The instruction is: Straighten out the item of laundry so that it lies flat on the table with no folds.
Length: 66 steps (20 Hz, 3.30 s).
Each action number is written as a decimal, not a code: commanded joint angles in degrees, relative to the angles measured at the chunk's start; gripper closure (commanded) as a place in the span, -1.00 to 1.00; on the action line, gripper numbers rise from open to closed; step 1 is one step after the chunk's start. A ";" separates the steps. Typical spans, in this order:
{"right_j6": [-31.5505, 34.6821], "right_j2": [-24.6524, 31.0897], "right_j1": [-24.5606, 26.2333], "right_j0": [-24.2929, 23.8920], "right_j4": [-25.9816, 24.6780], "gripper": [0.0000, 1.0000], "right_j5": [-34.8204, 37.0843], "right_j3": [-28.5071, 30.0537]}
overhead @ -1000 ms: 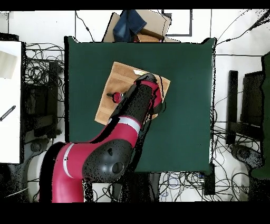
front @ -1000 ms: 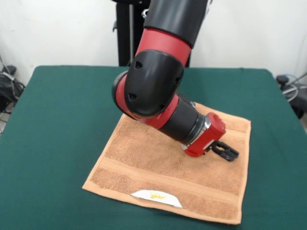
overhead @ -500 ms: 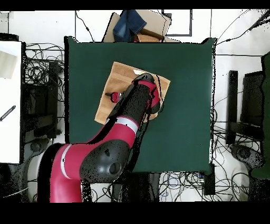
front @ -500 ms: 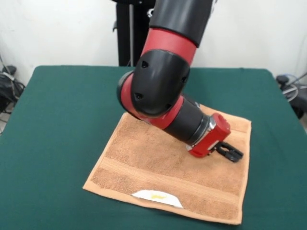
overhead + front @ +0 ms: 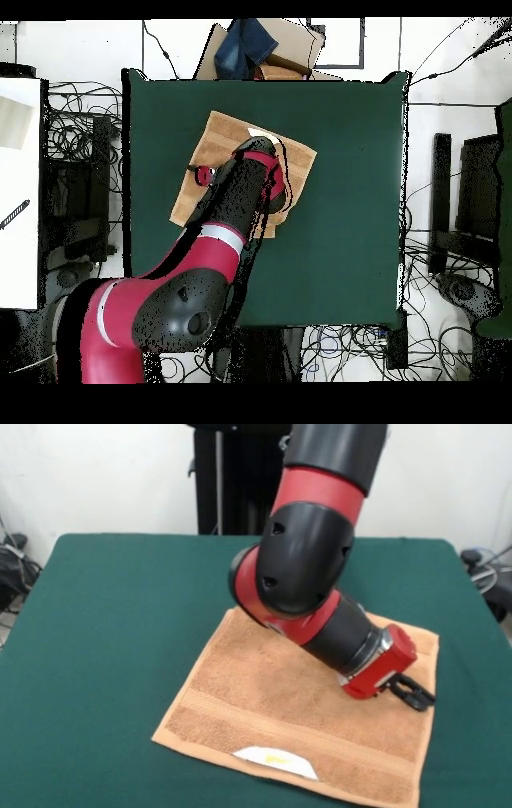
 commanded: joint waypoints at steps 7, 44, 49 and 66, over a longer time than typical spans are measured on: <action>19.52 6.31 1.34 2.84 -0.42 1.00 8.28 2.22; 17.10 -0.85 -9.55 -7.67 -14.07 1.00 -15.50 6.37; 16.02 1.46 -9.82 -8.74 -12.88 1.00 -16.78 7.10; 12.07 -16.48 -14.22 -8.12 -27.02 1.00 -11.07 6.62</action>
